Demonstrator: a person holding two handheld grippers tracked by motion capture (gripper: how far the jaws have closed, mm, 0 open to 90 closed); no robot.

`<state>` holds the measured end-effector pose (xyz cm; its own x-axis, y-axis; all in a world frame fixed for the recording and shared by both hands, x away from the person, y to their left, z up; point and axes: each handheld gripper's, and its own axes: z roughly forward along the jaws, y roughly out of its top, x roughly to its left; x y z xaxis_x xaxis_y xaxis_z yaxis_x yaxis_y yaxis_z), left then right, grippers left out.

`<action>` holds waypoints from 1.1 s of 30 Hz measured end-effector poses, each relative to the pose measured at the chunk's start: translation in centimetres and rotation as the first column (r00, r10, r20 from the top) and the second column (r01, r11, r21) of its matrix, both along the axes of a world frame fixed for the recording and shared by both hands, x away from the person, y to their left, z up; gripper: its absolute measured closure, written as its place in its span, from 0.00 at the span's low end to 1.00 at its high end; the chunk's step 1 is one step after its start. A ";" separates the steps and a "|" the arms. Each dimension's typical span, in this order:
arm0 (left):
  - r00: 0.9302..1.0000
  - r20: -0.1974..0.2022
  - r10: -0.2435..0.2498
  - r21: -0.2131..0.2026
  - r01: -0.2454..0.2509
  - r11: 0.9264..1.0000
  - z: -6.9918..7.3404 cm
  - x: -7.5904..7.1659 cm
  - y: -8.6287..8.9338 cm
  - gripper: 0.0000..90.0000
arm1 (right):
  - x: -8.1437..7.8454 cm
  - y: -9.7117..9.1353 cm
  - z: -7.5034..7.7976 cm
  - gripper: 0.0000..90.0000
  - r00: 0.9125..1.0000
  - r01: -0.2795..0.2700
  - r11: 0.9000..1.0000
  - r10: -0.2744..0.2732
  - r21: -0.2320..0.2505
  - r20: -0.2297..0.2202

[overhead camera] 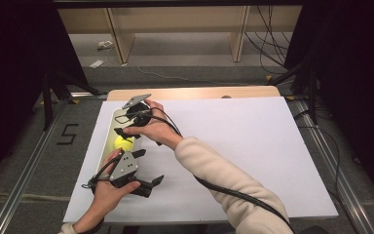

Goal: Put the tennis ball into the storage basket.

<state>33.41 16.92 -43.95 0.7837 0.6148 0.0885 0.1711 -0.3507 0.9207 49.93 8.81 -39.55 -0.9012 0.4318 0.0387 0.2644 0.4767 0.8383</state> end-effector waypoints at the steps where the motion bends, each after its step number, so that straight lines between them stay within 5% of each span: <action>1: 1.000 -0.004 0.000 -0.003 0.000 1.000 0.0 0.0 0.0 0.00 | 0.0 -0.1 0.0 0.17 1.000 0.000 1.000 0.000 0.004 0.005; 33: 1.000 -0.004 0.000 0.000 0.000 1.000 0.0 0.0 -0.1 0.00 | -0.9 -4.4 1.7 0.17 0.998 0.039 0.999 -0.039 0.015 0.047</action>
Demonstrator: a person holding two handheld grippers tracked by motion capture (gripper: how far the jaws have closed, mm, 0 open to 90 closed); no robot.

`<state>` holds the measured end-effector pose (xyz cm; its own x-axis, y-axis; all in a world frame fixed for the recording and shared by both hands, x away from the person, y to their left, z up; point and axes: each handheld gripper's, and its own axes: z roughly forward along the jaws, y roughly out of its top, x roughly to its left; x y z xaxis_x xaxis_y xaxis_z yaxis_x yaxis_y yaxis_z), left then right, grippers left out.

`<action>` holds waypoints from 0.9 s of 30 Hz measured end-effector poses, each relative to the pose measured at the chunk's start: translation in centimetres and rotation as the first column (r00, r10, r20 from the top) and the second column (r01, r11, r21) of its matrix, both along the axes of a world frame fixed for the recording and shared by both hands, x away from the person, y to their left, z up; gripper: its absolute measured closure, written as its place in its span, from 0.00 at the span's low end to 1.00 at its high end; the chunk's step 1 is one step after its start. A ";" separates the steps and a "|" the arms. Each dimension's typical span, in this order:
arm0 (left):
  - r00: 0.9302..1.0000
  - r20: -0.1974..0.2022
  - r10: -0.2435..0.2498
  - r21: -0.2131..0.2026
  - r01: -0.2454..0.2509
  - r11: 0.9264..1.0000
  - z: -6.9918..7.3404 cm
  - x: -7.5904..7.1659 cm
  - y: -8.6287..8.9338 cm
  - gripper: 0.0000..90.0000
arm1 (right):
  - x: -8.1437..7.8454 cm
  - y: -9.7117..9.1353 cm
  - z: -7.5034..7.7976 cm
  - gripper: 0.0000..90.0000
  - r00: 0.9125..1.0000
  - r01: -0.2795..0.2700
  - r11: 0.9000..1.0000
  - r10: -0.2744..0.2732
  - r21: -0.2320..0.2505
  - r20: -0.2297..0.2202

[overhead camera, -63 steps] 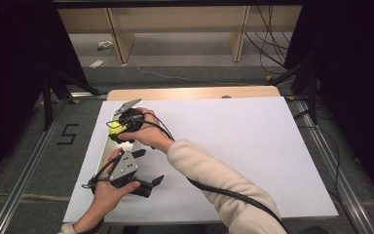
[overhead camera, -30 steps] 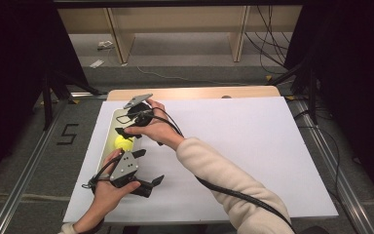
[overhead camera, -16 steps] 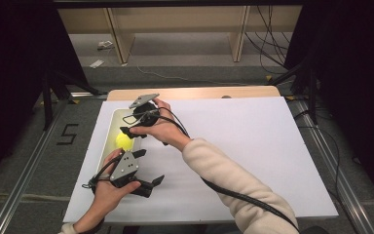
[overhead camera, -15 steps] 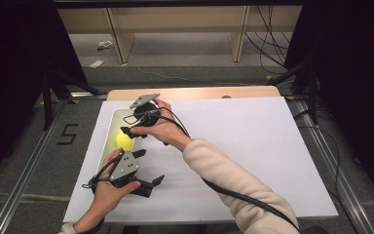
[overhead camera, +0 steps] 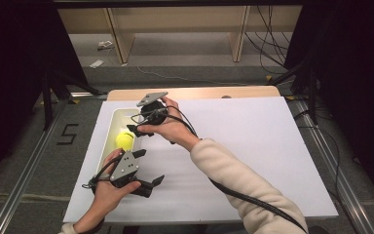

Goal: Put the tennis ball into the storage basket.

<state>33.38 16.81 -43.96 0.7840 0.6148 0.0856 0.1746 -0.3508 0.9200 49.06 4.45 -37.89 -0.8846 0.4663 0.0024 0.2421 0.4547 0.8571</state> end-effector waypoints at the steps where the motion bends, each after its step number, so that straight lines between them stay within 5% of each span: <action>1: 1.000 0.000 0.001 -0.001 -0.001 1.000 0.0 0.0 0.0 0.00 | -0.1 -0.1 0.0 0.17 1.000 0.001 1.000 -0.001 0.000 -0.004; 27: 1.000 0.004 0.004 -0.001 -0.004 1.000 0.0 0.0 0.1 0.00 | 0.0 -3.8 -0.3 0.17 0.999 0.045 0.999 -0.044 0.011 -0.011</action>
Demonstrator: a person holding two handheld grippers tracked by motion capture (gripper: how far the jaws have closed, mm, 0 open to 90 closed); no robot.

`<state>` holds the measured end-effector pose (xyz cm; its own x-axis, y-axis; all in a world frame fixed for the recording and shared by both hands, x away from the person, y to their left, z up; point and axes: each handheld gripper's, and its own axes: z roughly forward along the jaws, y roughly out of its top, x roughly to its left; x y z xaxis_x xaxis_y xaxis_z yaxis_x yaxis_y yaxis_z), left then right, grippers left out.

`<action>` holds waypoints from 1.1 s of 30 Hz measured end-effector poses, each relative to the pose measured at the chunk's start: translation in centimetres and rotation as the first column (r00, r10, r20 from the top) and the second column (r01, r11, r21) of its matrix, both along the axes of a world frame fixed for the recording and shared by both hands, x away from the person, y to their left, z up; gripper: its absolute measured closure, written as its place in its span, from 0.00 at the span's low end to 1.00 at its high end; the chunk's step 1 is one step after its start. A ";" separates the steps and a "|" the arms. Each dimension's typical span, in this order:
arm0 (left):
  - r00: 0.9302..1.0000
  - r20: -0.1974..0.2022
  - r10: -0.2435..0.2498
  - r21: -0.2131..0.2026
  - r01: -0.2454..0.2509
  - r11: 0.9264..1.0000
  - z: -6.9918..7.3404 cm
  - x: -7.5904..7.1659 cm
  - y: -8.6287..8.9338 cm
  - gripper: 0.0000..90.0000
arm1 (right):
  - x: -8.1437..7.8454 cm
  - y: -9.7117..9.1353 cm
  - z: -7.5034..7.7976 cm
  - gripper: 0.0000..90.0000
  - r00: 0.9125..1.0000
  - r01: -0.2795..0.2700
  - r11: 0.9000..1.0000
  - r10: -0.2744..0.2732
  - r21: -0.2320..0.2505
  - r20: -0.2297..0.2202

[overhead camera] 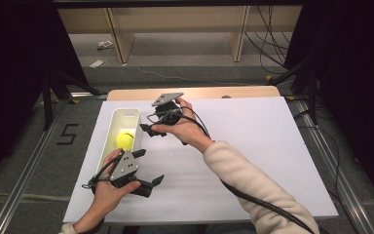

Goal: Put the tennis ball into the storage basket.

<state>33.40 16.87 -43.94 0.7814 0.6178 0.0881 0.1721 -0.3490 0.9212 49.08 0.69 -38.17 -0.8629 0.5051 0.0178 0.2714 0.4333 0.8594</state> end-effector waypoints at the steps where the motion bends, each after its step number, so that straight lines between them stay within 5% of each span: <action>1: 1.000 0.000 0.000 0.000 0.000 1.000 0.0 0.0 0.0 0.00 | 0.0 -0.2 0.0 0.17 1.000 0.002 1.000 -0.002 0.000 0.001; 33: 1.000 -0.004 0.007 -0.009 -0.007 1.000 0.0 0.0 0.0 0.00 | -0.3 -4.8 -0.5 0.17 0.998 0.062 0.998 -0.062 0.010 -0.011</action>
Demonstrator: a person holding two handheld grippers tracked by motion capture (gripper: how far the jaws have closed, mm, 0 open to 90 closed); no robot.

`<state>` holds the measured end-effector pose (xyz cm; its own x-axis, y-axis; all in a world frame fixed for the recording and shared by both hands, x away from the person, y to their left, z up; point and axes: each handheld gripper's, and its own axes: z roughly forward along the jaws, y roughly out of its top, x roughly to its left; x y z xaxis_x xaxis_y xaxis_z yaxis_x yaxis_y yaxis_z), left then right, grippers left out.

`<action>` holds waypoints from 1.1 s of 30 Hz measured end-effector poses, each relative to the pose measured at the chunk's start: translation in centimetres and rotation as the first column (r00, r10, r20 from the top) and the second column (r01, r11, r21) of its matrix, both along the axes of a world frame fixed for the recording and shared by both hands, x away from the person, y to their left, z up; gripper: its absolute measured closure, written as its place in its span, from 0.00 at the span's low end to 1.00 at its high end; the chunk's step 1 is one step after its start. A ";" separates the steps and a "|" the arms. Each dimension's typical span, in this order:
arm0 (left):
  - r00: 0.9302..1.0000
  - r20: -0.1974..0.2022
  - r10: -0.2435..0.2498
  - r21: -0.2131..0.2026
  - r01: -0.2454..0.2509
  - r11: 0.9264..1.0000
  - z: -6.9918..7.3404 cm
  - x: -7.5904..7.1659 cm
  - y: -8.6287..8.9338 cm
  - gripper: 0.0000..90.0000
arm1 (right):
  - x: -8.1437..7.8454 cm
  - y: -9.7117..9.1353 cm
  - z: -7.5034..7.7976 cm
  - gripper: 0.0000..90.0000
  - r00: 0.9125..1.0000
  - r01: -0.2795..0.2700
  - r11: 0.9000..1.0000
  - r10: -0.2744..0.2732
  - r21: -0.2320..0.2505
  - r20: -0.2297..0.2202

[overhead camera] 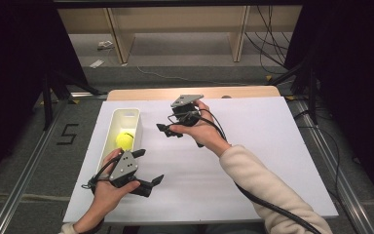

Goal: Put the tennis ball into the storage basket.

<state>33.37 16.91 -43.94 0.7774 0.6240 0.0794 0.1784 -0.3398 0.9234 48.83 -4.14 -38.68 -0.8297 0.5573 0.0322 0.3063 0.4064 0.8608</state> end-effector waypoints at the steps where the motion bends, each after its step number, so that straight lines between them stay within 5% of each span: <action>1: 1.000 0.000 0.000 0.000 0.000 1.000 0.0 0.0 0.0 0.00 | 0.0 -0.1 -0.1 0.17 1.000 0.004 1.000 -0.004 0.000 0.001; 22: 1.000 -0.002 0.001 0.000 -0.001 1.000 0.0 0.0 0.0 0.00 | -0.7 -2.3 -0.6 0.17 1.000 0.025 1.000 -0.025 -0.004 -0.003; 23: 1.000 0.029 0.006 0.009 -0.006 1.000 0.1 0.2 0.1 0.00 | -0.7 -2.5 -0.7 0.17 1.000 0.027 1.000 -0.027 -0.001 -0.003; 33: 1.000 0.000 -0.003 -0.003 0.003 1.000 0.0 0.0 0.0 0.00 | -1.0 -4.1 -1.1 0.17 0.999 0.052 0.999 -0.052 -0.004 -0.011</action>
